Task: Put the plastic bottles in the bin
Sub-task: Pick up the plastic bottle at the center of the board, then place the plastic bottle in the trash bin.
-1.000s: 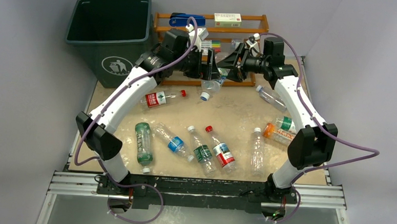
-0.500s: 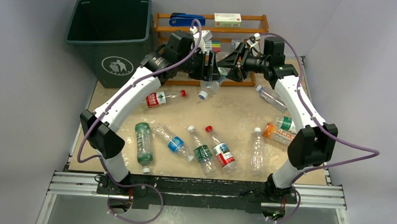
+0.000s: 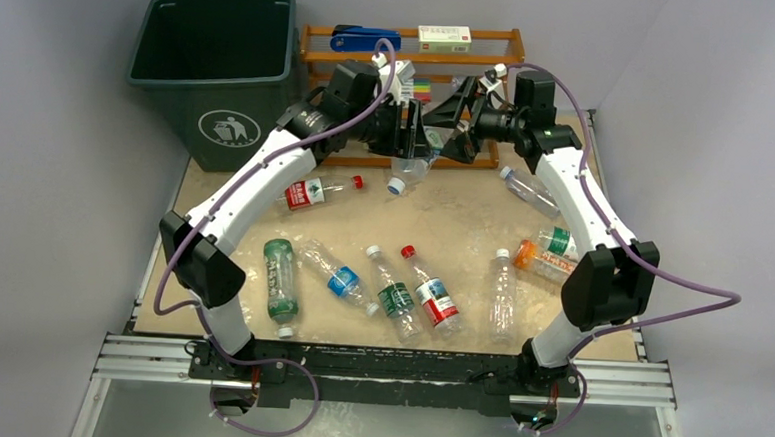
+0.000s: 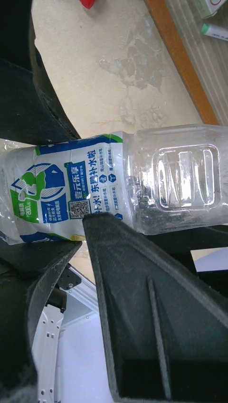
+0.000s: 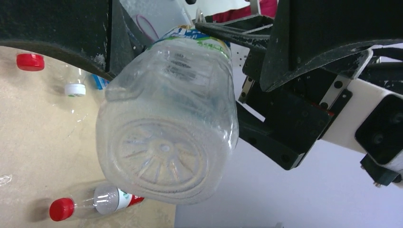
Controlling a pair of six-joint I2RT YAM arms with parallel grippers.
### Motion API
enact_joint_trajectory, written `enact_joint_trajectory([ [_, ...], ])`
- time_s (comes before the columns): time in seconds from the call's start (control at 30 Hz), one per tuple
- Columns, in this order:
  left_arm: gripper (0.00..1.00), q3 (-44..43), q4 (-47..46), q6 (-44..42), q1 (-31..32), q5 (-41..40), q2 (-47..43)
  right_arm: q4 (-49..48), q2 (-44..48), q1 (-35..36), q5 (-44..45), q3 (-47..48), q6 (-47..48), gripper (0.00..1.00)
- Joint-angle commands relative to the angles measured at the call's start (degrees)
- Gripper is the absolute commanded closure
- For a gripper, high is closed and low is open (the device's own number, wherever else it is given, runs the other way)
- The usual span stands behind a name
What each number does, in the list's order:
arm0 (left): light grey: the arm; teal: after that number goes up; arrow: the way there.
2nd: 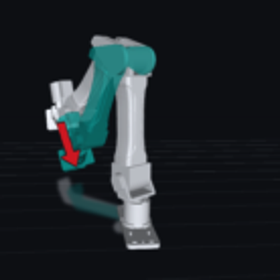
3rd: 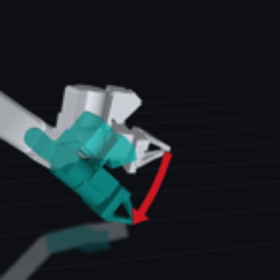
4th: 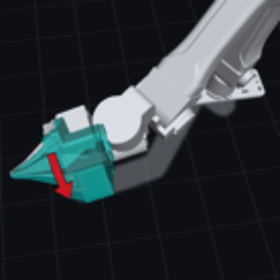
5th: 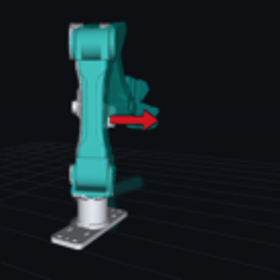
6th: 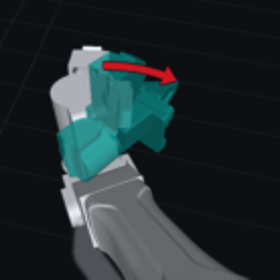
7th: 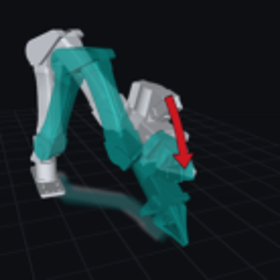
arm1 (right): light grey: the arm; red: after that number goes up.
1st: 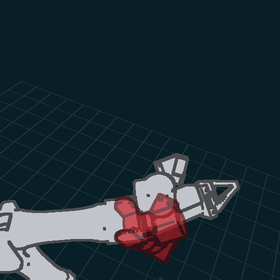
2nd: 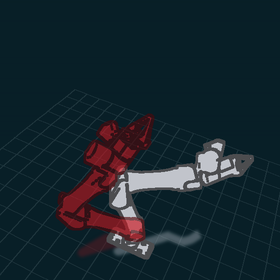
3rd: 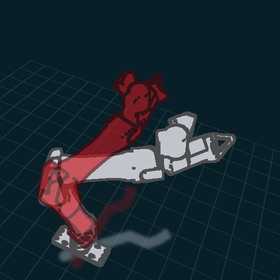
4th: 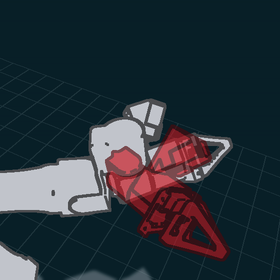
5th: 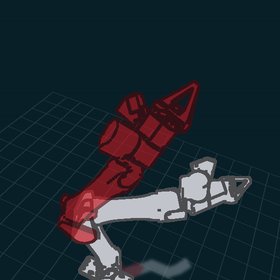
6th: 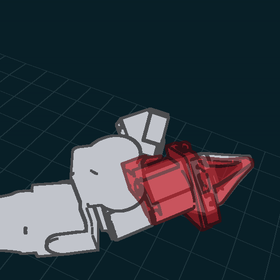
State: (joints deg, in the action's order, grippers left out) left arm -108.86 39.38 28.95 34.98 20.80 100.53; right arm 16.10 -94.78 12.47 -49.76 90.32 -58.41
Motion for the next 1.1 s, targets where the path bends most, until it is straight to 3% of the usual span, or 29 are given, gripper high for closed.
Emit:
enact_joint_trajectory([
  [0.0, 0.46, -1.47, -3.24, 1.00, -1.72, 1.15, -0.16, -2.80, 3.42, -0.37, -1.90, 2.96, 0.82, 0.00],
  [0.4, 0.47, -1.47, -9.64, 6.80, -10.96, 5.01, -1.83, 3.02, 9.43, -10.18, -0.75, -1.44, 8.70, 0.00],
  [0.63, 0.47, -1.61, -21.55, 16.74, -14.51, 6.27, -2.59, 18.02, 8.71, -10.19, 8.45, 1.60, 23.22, 0.00],
  [0.87, 0.47, -0.04, -36.28, 28.93, -18.59, 5.11, -3.83, 25.33, 7.66, -10.03, 16.03, 1.07, 32.82, 0.00],
  [1.07, 0.46, -0.41, -41.85, 34.34, -23.26, 2.90, -4.14, 28.55, 6.37, -9.22, 18.70, -0.81, 37.89, 0.02],
])
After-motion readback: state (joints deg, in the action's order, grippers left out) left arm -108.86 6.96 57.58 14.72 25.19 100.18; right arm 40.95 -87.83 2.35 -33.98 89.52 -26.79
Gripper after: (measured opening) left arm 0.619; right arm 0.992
